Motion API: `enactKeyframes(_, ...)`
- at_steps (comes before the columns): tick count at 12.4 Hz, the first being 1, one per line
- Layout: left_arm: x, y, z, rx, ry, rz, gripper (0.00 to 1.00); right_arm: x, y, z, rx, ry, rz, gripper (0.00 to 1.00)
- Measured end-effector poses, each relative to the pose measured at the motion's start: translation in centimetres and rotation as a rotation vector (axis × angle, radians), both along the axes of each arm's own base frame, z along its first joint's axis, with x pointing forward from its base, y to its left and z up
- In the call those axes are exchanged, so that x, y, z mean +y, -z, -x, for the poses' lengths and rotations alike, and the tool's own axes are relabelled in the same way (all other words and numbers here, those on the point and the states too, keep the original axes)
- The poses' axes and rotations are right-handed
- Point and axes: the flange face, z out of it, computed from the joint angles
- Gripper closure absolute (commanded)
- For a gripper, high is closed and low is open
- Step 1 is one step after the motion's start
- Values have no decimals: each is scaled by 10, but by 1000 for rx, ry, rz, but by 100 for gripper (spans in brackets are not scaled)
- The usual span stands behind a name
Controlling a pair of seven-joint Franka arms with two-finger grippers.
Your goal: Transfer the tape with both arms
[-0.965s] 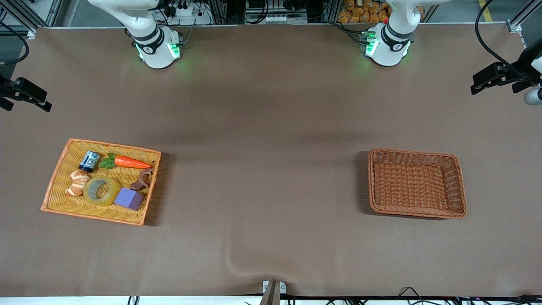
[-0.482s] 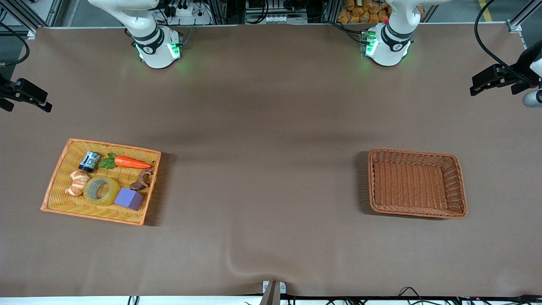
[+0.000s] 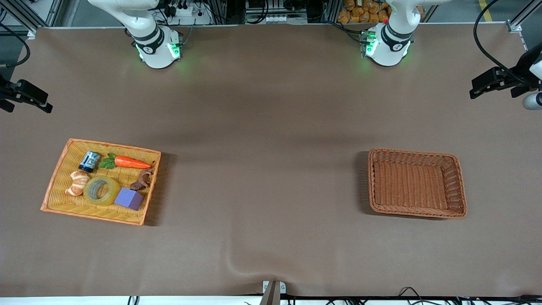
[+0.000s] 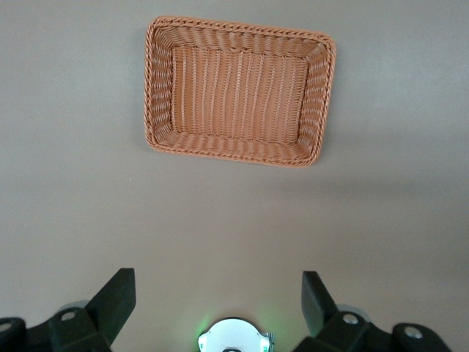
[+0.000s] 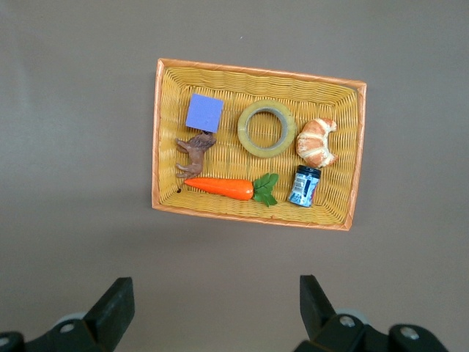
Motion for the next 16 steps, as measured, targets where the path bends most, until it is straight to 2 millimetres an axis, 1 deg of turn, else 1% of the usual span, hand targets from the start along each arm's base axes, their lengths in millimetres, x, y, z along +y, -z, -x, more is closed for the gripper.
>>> enactKeyframes(3, 0, 3, -3, -4, 1, 1, 0, -1, 3, -2, 0, -1, 0, 0)
enactKeyframes(8, -2, 13, -13, -6, 4, 3, 0, -14, 18, -15, -6, -12, 3, 0)
enactKeyframes(10, -2, 15, -15, -7, 4, 3, 0, -17, 29, -24, -5, -15, 4, 0)
enactKeyframes(13, -2, 16, -16, -6, 4, 3, 0, -19, 57, -44, -3, -16, 6, 0)
enactKeyframes(15, -2, 16, -16, -7, 4, 4, 0, -23, 84, -61, 1, -12, 7, 0)
enactKeyframes(16, -2, 16, -16, -9, 5, 4, 0, -29, 100, -70, 3, -5, 8, 0)
